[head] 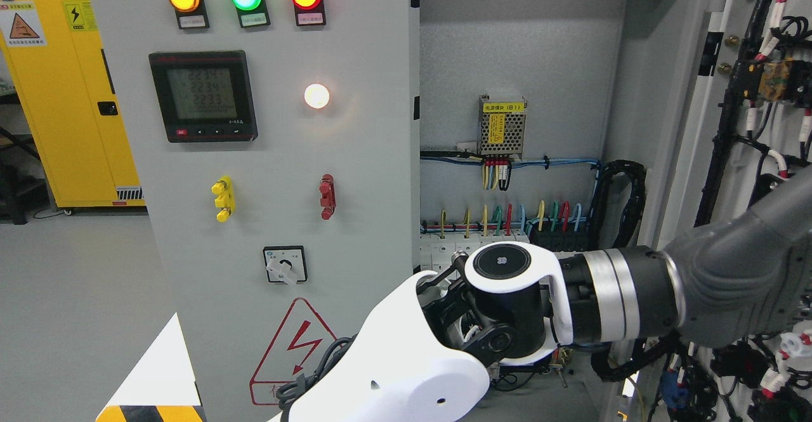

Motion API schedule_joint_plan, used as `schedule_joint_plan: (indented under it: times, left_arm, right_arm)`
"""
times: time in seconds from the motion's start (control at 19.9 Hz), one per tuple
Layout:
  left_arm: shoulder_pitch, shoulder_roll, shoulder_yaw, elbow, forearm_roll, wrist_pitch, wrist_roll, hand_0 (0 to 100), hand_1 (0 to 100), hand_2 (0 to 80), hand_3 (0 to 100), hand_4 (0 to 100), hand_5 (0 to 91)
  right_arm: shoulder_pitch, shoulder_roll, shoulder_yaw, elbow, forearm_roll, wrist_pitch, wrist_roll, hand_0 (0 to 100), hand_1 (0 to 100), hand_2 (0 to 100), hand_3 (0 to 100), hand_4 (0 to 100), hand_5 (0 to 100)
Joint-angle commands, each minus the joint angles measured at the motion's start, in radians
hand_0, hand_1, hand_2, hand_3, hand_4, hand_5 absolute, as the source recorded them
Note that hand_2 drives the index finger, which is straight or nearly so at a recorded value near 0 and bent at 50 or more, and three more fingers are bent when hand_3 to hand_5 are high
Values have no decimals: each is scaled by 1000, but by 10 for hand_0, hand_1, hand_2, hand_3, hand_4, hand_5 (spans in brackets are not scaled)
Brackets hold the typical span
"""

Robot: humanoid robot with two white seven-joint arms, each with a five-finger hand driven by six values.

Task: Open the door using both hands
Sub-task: 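Keep pushing the button door wide open with the left hand, then withdraw the left hand down out of the cabinet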

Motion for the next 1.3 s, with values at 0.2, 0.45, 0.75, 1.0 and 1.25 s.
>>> schedule_joint_plan:
  times: [0.2, 0.45, 0.75, 1.0, 1.25]
  left_arm:
    - [84, 28, 255, -41, -10, 152, -1, 0, 0, 0, 0, 0, 0]
    - [230, 144, 312, -173, -4, 179, -2, 0, 0, 0, 0, 0, 0]
    - [577, 293, 320, -297, -177, 94, -4, 0, 0, 0, 0, 0, 0]
    - [898, 335, 343, -304, -298, -27, -7, 0, 0, 0, 0, 0, 0]
    - [1151, 359, 355, -210, -458, -148, -10, 0, 0, 0, 0, 0, 0]
  right_arm:
    - [0, -25, 0, 0, 0, -1, 1, 221, 10, 0, 0, 0, 0]
    - [0, -25, 0, 0, 0, -1, 1, 221, 11, 0, 0, 0, 0]
    - [0, -23, 0, 0, 0, -1, 1, 223, 9, 0, 0, 0, 0]
    - [0, -25, 1, 0, 0, -1, 1, 223, 9, 0, 0, 0, 0]
    - [0, -25, 0, 0, 0, -1, 1, 222, 10, 0, 0, 0, 0]
